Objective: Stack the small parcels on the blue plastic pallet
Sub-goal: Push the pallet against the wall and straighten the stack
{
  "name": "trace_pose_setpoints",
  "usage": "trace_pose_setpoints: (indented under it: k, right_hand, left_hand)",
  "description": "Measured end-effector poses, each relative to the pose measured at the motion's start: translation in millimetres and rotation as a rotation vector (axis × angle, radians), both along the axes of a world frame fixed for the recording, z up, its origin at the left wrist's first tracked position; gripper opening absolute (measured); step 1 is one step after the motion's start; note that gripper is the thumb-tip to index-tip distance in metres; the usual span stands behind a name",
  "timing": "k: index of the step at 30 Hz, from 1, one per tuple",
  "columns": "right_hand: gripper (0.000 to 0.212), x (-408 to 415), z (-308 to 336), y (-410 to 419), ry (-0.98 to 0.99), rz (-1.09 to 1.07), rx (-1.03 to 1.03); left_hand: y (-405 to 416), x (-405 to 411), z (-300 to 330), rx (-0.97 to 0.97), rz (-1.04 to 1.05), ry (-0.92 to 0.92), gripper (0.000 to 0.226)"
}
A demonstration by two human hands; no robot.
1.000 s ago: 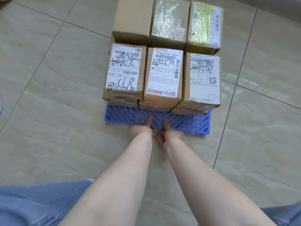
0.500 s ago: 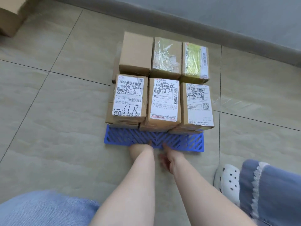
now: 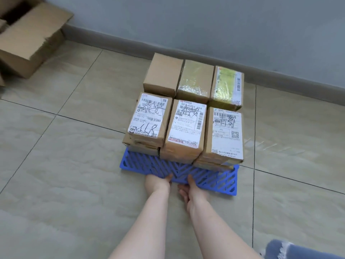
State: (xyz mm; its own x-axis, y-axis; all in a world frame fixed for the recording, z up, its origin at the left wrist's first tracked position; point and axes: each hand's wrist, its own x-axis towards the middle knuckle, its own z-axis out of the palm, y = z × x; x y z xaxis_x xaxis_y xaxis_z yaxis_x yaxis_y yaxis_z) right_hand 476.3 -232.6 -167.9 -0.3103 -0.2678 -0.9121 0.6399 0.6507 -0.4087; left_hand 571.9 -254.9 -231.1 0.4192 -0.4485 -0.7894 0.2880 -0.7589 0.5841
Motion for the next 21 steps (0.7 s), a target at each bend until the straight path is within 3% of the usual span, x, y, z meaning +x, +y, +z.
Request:
trace_pose_setpoints:
  k: [4, 11, 14, 18, 21]
  right_hand:
    - [0.028, -21, 6, -26, -0.004, -0.028, -0.007]
    - [0.038, -63, -1, -65, 0.012, 0.162, 0.007]
    - [0.035, -78, -4, -72, -0.09, 0.2, 0.026]
    - [0.031, -86, -5, -81, -0.186, 0.137, 0.078]
    - [0.028, -78, -1, -82, -0.143, 0.086, 0.058]
  left_hand:
    - [-27, -30, 60, -0.018, 0.033, 0.031, 0.033]
    - [-66, -67, 78, 0.025, 0.101, 0.05, 0.036]
    - [-75, -80, 92, 0.078, 0.129, 0.043, 0.044]
    - [-79, -80, 102, 0.123, 0.146, 0.044, 0.049]
    - [-80, -68, 94, 0.103, 0.099, 0.065, 0.048]
